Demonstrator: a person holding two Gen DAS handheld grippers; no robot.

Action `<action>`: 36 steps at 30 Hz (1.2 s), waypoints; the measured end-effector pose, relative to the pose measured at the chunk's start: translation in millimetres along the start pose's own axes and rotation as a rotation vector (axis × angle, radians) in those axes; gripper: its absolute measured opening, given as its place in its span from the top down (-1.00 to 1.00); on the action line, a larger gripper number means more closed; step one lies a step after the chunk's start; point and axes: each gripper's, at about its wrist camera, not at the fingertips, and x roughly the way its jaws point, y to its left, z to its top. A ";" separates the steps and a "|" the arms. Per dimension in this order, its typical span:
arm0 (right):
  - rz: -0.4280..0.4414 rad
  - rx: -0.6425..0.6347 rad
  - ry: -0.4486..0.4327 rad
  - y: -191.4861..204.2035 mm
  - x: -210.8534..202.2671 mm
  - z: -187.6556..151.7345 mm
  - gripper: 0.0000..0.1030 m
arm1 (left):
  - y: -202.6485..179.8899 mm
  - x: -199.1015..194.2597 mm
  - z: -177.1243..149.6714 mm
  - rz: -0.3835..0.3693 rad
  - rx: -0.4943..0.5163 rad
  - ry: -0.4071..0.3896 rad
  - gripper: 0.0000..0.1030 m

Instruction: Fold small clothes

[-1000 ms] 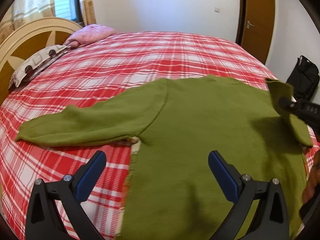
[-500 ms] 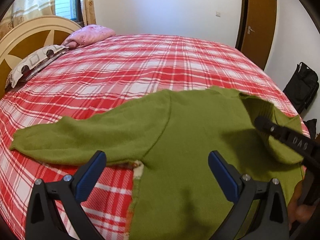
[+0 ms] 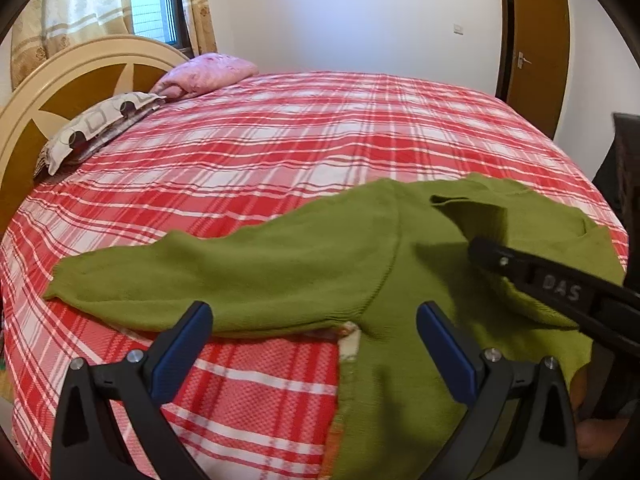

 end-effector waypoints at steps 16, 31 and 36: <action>0.241 0.117 0.100 -16.5 22.2 1.2 0.21 | 12.5 15.3 -0.3 0.016 -0.032 0.032 -1.00; -0.207 0.139 -0.151 -125.2 -128.3 -13.6 0.22 | -72.1 16.4 36.4 -0.040 0.078 0.016 -1.00; -0.253 0.233 -0.175 -163.5 -151.1 -33.3 0.22 | -113.0 34.9 40.0 -0.008 0.144 0.047 -1.00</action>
